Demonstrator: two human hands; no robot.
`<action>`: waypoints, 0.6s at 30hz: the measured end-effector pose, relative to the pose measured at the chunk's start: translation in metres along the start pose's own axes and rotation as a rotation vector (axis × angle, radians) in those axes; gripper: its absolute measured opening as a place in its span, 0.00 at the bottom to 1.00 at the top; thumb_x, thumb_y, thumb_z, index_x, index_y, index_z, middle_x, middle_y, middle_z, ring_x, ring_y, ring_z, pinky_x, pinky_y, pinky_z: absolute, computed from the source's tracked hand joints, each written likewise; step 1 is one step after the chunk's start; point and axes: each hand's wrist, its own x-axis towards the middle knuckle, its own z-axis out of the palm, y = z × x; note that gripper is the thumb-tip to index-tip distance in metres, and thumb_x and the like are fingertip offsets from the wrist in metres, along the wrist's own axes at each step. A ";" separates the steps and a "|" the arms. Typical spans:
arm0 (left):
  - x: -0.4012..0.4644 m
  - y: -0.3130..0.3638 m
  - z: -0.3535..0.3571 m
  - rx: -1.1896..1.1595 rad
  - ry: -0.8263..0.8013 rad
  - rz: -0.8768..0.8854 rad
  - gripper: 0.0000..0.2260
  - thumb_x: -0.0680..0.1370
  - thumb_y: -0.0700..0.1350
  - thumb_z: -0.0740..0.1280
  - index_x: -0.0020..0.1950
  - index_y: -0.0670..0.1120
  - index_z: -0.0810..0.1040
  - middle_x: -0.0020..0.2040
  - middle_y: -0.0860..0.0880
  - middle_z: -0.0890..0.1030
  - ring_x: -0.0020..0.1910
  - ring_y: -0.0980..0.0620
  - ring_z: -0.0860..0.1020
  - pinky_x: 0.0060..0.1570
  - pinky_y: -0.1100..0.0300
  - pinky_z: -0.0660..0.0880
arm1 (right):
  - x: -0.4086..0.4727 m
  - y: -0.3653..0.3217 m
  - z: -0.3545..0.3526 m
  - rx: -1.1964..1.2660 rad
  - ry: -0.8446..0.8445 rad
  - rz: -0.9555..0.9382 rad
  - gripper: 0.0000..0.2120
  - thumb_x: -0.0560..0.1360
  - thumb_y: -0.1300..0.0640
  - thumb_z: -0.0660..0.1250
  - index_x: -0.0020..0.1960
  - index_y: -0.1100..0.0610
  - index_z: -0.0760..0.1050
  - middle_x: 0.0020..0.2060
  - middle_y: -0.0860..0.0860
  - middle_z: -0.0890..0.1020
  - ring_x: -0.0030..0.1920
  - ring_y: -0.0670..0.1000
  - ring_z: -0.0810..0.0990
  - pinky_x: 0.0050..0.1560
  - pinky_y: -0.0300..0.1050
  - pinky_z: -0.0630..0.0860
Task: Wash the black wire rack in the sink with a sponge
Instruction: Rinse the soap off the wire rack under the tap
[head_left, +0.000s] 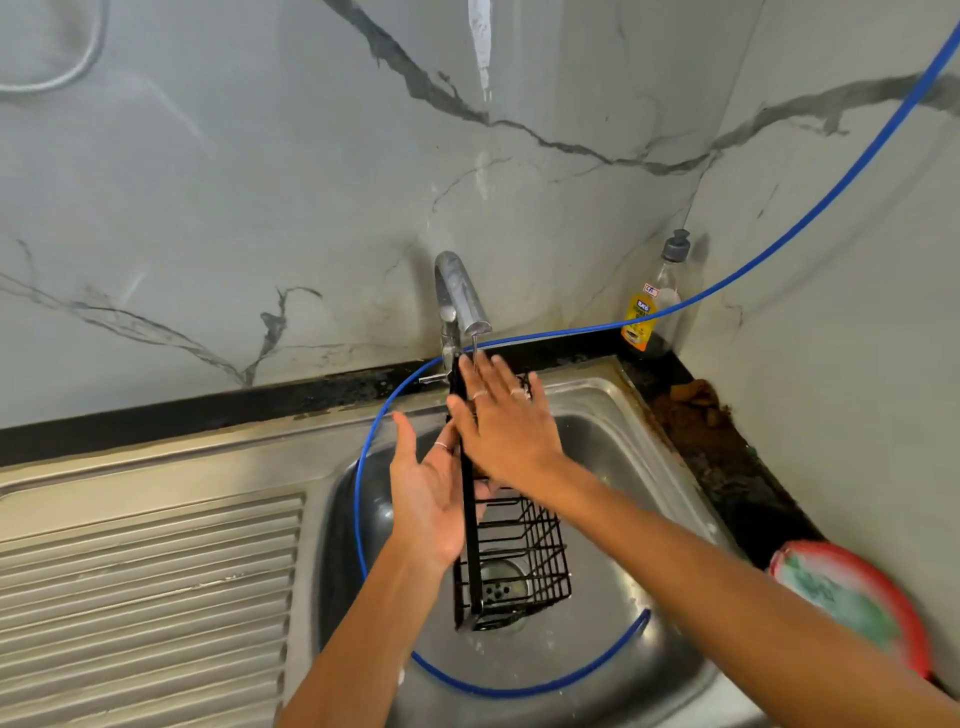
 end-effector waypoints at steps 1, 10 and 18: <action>-0.003 -0.001 0.001 -0.002 -0.017 -0.006 0.37 0.75 0.70 0.51 0.69 0.43 0.73 0.62 0.38 0.78 0.63 0.38 0.75 0.56 0.46 0.76 | 0.015 0.003 0.000 0.010 0.015 0.037 0.27 0.81 0.43 0.43 0.78 0.51 0.47 0.78 0.48 0.49 0.77 0.49 0.45 0.75 0.58 0.42; -0.010 0.008 0.007 -0.090 -0.021 0.035 0.30 0.76 0.64 0.58 0.62 0.40 0.75 0.48 0.39 0.79 0.48 0.41 0.80 0.49 0.46 0.81 | 0.052 -0.021 -0.016 -0.015 0.001 0.172 0.29 0.81 0.42 0.43 0.63 0.60 0.74 0.60 0.60 0.77 0.62 0.60 0.72 0.57 0.56 0.68; -0.006 0.019 0.023 -0.029 -0.054 -0.031 0.33 0.75 0.69 0.55 0.59 0.42 0.76 0.57 0.37 0.74 0.54 0.40 0.76 0.56 0.46 0.76 | 0.052 -0.018 -0.025 -0.051 0.053 0.120 0.28 0.81 0.43 0.45 0.62 0.59 0.74 0.59 0.60 0.78 0.61 0.61 0.73 0.59 0.57 0.67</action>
